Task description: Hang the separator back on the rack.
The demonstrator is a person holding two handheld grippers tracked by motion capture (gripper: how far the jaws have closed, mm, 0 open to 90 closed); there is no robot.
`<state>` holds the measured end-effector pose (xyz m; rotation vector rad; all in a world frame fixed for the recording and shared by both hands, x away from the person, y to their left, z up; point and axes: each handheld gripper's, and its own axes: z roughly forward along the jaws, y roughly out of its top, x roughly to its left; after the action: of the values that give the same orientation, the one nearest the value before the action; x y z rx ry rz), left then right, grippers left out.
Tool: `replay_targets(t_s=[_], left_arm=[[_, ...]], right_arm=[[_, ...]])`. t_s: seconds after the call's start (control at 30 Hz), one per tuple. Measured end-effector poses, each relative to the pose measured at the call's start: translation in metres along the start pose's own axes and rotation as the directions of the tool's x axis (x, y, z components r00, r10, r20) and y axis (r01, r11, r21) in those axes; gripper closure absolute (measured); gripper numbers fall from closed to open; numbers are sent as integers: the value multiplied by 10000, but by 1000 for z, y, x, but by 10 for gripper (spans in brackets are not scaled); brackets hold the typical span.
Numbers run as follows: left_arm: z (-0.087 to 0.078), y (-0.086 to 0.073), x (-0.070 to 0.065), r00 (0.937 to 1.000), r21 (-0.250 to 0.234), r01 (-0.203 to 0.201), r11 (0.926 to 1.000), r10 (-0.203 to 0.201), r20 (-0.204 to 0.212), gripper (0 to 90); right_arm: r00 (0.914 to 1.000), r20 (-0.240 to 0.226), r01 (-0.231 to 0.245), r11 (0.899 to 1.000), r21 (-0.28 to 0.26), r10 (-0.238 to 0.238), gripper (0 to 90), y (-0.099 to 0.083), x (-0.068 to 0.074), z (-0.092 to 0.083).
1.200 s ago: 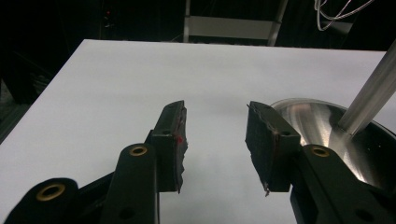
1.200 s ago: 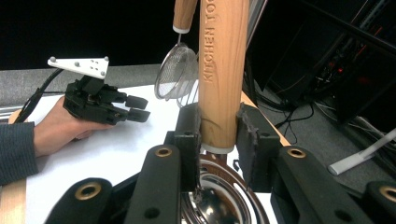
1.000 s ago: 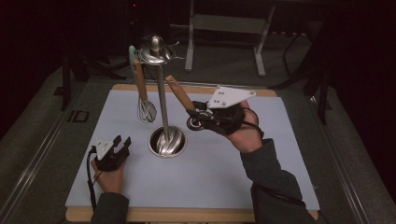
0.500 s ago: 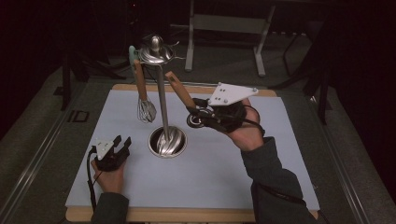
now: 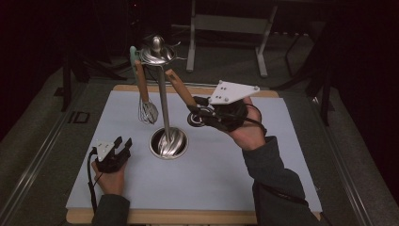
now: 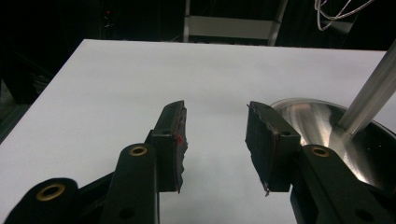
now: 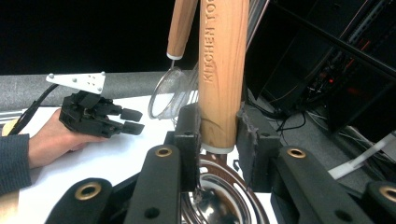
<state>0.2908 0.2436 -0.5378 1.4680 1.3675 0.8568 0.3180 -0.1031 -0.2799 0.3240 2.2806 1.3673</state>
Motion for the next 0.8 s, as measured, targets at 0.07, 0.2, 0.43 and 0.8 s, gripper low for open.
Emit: replay_targets(t_s=[0.07, 0.2, 0.43, 0.8], left_arm=[[0, 0, 0, 10000, 11, -16, 10000, 16, 0, 578], [0, 0, 0, 10000, -4, 1, 10000, -1, -4, 578], [0, 0, 0, 10000, 3, -11, 10000, 11, 11, 578], [0, 0, 0, 10000, 12, -15, 10000, 15, 18, 578]], right_arm=[[10000, -4, 33, 10000, -17, -33, 712, 1, 0, 0], [10000, 14, 13, 10000, -67, -13, 712, 3, 0, 0], [9999, 40, -108, 9997, -206, 109, 712, 2, -3, 0], [9998, 0, -198, 9995, -250, 198, 712, 5, -5, 3]])
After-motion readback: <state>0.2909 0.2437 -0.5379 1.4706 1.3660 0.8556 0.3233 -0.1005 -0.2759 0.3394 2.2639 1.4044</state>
